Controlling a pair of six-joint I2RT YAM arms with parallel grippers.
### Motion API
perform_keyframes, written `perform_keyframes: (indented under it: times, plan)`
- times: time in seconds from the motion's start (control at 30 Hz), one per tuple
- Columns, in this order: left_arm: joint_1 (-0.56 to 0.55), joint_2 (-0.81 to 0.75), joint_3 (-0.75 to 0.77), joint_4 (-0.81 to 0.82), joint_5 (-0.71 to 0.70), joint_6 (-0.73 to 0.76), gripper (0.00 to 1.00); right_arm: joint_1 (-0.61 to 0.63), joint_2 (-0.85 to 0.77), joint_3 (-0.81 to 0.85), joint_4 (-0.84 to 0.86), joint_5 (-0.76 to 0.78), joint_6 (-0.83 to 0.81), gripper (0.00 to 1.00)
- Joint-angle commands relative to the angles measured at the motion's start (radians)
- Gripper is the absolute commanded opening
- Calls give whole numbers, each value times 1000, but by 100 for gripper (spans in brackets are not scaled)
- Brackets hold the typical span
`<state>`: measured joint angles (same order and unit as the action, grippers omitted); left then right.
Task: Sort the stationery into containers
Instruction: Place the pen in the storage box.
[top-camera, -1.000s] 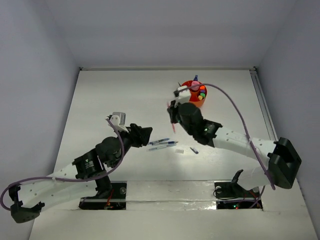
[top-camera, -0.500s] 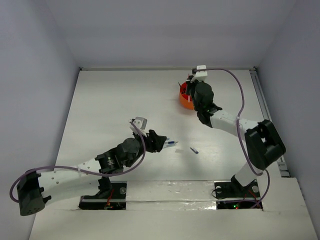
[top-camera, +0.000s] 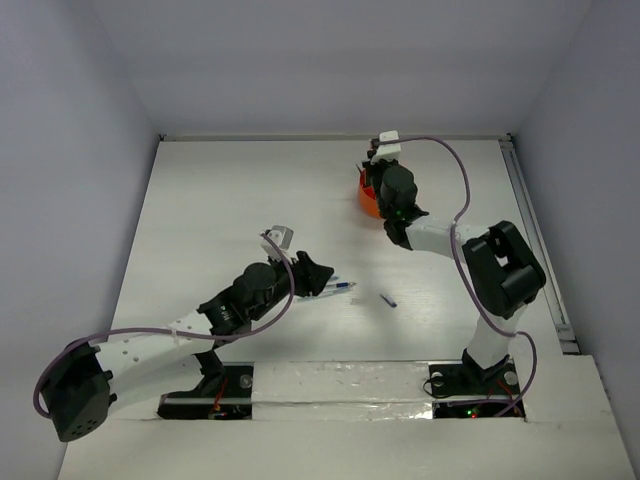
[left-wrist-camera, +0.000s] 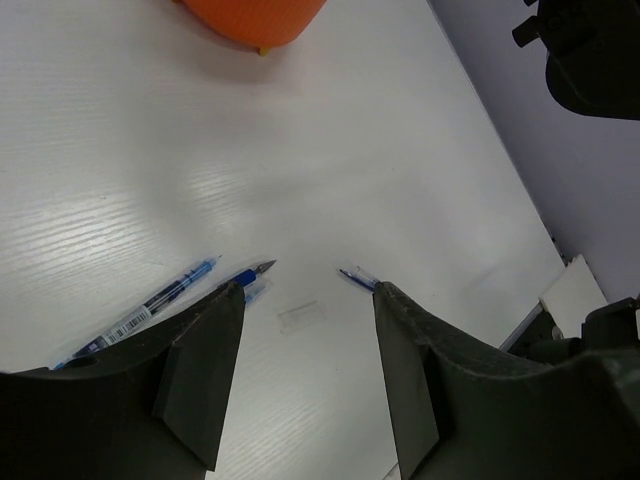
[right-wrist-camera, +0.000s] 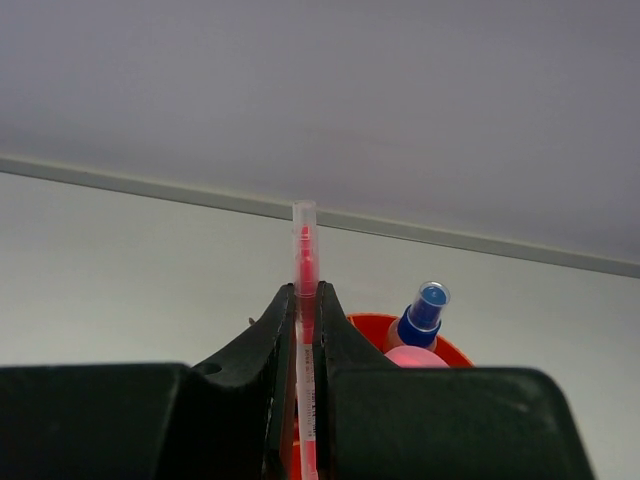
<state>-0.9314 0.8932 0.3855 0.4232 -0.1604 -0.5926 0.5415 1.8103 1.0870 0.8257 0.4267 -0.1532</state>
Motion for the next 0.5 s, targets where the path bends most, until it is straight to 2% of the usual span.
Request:
perform_keyframes:
  times: [0.0,0.33,0.47]
  plan:
    - [16,10,-8,62,71,-10,51,-14,18,21,136,23,-37,0]
    - [25,62,7,-55,62,10,50,-14,17,-16,147,47,-26,0]
    - [25,96,24,-103,64,13,51,-14,14,-41,150,58,-20,9]
